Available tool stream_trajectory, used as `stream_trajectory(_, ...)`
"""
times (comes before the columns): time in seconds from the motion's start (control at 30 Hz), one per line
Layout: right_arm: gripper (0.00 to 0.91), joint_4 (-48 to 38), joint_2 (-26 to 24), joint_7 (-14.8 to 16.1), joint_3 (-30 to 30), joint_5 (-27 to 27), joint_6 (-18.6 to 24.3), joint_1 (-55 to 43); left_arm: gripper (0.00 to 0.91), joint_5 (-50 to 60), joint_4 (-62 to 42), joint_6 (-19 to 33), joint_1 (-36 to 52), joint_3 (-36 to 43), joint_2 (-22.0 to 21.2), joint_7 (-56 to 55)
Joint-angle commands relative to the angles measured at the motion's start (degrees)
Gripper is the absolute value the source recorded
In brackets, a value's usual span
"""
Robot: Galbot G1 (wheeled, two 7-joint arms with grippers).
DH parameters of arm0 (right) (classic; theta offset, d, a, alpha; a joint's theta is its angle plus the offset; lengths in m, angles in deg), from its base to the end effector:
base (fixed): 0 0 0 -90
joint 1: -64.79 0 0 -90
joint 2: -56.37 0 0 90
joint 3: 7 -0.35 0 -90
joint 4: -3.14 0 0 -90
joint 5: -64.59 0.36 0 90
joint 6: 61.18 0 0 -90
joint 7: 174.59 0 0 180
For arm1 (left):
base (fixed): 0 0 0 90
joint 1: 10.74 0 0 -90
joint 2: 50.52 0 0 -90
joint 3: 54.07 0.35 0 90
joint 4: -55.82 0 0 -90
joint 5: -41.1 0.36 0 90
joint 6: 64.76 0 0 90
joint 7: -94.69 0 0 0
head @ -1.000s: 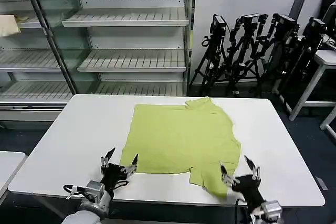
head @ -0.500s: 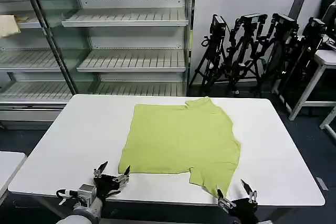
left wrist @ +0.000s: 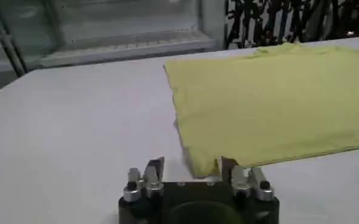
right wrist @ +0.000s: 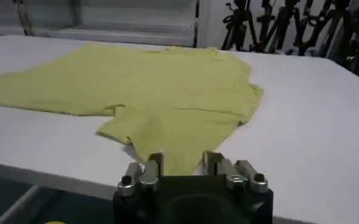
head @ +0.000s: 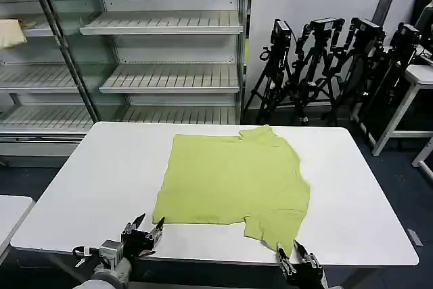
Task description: Fold and organize the clothes.
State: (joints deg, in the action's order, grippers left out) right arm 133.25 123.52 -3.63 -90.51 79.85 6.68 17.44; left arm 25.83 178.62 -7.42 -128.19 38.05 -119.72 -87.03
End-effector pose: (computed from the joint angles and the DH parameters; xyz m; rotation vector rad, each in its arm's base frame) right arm 0.1193 -0.0172 -0.2743 0.2495 -2.6402 0.0884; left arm 0.1997 0.0446 -0.2715 -0.2390 -2.6185 -0.1347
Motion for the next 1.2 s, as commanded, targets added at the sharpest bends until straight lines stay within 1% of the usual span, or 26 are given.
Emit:
stream_trajectory(0.03,0.000,-0.3,0.3,-0.4,0.6,1.5,-1.7,0.1,0.000,-0.5,0.0,-0.5,-0.2,-0.1,0.0,1.7)
stream_trajectory(0.17,0.000,-0.5,-0.2,1.4,0.5,1.1,0.0,-0.7,0.000,0.0,-0.1,-0.4,-0.1,0.2,-0.2,2.5)
stream_trajectory(0.33,0.000,0.2,-0.5,1.9,-0.7,1.5,2.8,-2.1,0.000,0.5,0.8,0.5,1.6,0.5,-1.2,2.8)
stream_trajectory(0.37,0.000,0.6,-0.5,2.1,-1.2,2.0,3.1,-2.5,0.000,0.5,1.1,0.7,2.0,0.5,-1.3,2.8)
stream_trajectory(0.4,0.000,1.4,-0.6,2.1,-2.4,3.7,3.0,-3.9,0.000,0.5,1.4,0.9,3.2,0.5,-1.5,2.9)
stream_trajectory(0.43,0.000,1.7,-0.7,2.1,-2.5,3.7,3.0,-4.3,0.000,0.5,1.2,1.1,4.2,0.5,-1.6,3.0)
stream_trajectory(0.47,0.000,2.0,-0.7,2.1,-3.6,6.4,2.4,-6.0,0.000,0.5,0.8,1.3,5.6,0.8,-1.7,2.9)
stream_trajectory(0.5,0.000,1.8,-0.8,2.2,-4.6,7.4,1.9,-7.7,0.000,0.4,0.1,1.3,6.8,1.0,-1.7,2.9)
stream_trajectory(0.6,0.000,0.4,-1.2,2.4,-5.7,8.8,1.0,-12.3,0.000,-0.9,-1.4,1.2,11.3,1.2,-2.2,2.9)
stream_trajectory(0.73,0.000,-4.3,-0.9,2.6,-4.7,9.4,-0.8,-22.4,0.000,-3.8,-4.0,-0.1,17.1,1.6,-3.2,2.4)
stream_trajectory(0.77,0.000,-6.3,-0.9,2.5,-3.9,9.4,-1.3,-25.8,0.000,-4.2,-5.2,-0.3,18.6,1.8,-3.4,2.1)
stream_trajectory(0.87,0.000,-11.0,-1.1,2.7,-1.9,9.0,-2.4,-32.0,0.000,-4.9,-8.7,-0.3,21.7,2.6,-4.0,1.7)
stream_trajectory(0.97,0.000,-15.8,-1.8,3.6,-0.4,7.2,-2.4,-35.7,0.000,-6.9,-12.5,-0.4,24.5,3.1,-4.9,1.2)
stream_trajectory(1.07,0.000,-20.2,-2.2,4.1,0.9,6.9,-2.4,-38.5,0.000,-7.5,-15.3,-0.4,26.9,3.1,-5.9,1.2)
stream_trajectory(1.2,0.000,-23.0,-2.2,4.9,1.8,6.3,-1.9,-40.1,0.000,-7.7,-18.6,-0.4,29.7,3.6,-6.2,0.8)
